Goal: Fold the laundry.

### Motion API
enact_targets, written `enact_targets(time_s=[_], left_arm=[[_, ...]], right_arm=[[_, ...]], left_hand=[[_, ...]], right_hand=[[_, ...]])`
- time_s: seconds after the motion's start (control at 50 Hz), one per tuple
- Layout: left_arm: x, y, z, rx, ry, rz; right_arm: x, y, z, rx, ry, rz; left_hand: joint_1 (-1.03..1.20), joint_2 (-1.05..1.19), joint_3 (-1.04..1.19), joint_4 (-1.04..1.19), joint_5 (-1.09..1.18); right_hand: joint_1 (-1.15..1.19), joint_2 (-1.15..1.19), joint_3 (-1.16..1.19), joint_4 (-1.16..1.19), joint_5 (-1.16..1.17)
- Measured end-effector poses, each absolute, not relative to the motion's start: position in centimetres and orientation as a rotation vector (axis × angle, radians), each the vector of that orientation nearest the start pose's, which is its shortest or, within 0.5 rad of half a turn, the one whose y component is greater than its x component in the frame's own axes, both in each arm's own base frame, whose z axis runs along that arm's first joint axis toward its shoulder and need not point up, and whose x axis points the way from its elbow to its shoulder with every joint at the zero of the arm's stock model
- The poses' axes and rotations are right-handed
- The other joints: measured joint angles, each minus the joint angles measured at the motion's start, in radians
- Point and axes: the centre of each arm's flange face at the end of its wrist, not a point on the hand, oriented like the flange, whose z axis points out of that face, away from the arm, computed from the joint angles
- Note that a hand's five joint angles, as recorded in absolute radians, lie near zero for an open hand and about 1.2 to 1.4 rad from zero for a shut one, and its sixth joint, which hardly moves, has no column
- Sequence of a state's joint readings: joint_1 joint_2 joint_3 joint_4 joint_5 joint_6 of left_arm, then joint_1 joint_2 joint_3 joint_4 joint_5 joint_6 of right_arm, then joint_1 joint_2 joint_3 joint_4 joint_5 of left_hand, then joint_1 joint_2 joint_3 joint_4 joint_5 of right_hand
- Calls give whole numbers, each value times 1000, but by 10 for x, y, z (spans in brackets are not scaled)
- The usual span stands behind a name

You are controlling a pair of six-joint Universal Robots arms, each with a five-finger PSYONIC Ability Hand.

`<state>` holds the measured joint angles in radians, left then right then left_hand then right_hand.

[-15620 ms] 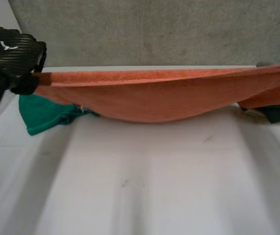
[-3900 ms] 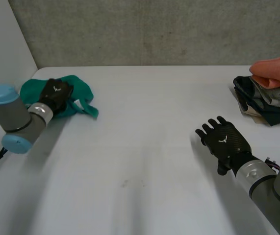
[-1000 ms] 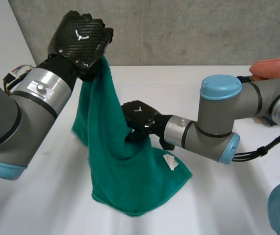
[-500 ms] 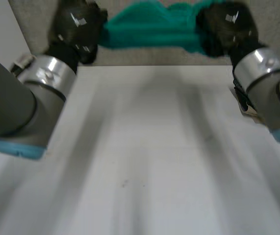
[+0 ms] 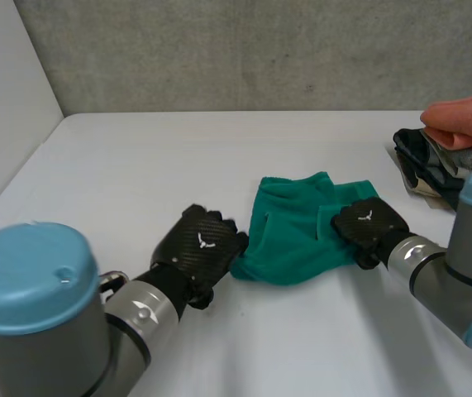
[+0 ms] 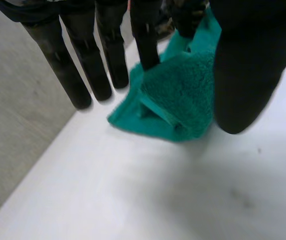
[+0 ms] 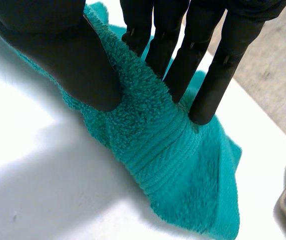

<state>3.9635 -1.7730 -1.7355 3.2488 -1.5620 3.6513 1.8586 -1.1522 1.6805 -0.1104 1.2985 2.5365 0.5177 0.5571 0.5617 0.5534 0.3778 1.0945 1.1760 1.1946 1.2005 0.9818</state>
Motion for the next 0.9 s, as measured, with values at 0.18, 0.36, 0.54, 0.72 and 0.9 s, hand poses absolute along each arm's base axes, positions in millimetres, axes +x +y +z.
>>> enact_targets(time_s=[0.18,0.36,0.54,0.72,0.9], left_arm=[[-321,-160,247,1512,2001,-2215],[-350,-237,197,1766,1978,-2194],[-378,-269,143,2048,1818,-2190],[-393,-283,111,2063,1771,-2224],[-395,-293,117,1871,1793,-2288]], right_arm=[[247,-258,179,-1329,2039,-1807],[250,-250,176,-1350,1950,-1818],[249,-246,171,-1351,1967,-1793],[249,-243,166,-1350,1985,-1770],[247,-246,169,-1335,2005,-1785]], left_hand=[[-201,-249,-253,-252,-256],[-142,-178,-182,-176,-172],[-63,-95,-98,-88,-84],[316,255,236,247,243],[630,636,627,644,600]], right_hand=[[0,0,0,0,0],[0,0,0,0,0],[-1,0,0,0,0],[-1,0,0,0,0],[-1,0,0,0,0]])
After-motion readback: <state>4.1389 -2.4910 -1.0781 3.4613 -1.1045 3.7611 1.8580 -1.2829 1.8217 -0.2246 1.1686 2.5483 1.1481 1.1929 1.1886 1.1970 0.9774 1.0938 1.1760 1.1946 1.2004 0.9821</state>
